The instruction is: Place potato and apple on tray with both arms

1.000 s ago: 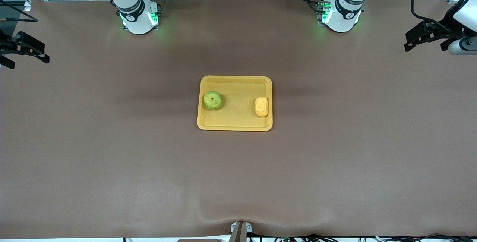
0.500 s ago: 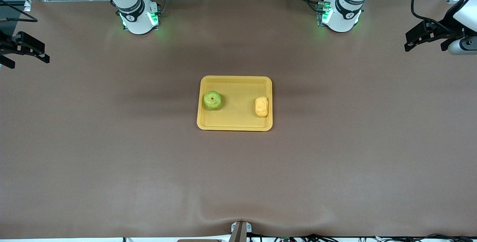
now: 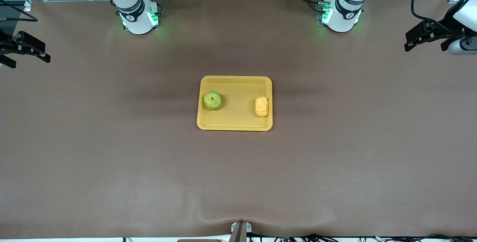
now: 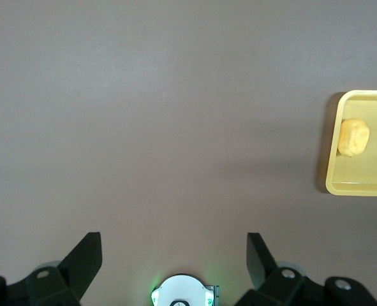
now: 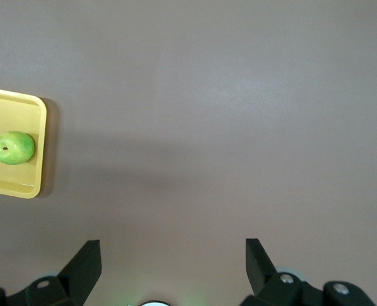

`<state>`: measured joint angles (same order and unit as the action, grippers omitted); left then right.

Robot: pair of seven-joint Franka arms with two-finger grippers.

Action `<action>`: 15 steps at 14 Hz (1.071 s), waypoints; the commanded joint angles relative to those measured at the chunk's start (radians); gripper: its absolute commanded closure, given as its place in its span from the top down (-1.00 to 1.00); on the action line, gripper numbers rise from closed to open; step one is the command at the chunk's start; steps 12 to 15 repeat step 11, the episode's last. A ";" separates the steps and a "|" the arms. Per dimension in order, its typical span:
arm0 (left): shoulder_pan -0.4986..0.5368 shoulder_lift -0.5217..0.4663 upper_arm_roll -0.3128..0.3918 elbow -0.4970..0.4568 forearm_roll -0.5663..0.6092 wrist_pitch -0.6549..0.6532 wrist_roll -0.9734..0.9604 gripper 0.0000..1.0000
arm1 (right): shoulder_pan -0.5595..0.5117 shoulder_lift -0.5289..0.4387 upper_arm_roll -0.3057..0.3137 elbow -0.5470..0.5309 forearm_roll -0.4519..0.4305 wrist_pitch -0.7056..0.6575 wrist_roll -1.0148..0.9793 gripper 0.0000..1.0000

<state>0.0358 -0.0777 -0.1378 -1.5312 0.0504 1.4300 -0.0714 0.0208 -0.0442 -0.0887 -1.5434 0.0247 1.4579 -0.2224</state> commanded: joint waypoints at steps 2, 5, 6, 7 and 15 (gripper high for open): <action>0.007 -0.002 0.000 0.013 -0.014 -0.011 0.013 1.00 | -0.022 -0.013 0.012 -0.011 0.021 -0.005 0.009 1.00; 0.007 0.002 0.001 0.013 -0.014 -0.011 0.013 1.00 | -0.022 -0.013 0.012 -0.011 0.021 -0.005 0.009 1.00; 0.007 0.004 0.001 0.013 -0.014 -0.011 0.013 1.00 | -0.022 -0.013 0.012 -0.011 0.021 -0.004 0.009 1.00; 0.007 0.006 0.001 0.013 -0.014 -0.011 0.013 1.00 | -0.022 -0.011 0.012 -0.011 0.023 -0.004 0.014 1.00; 0.007 0.007 0.000 0.013 -0.014 -0.011 0.013 1.00 | -0.019 -0.011 0.012 -0.009 0.021 -0.011 0.058 1.00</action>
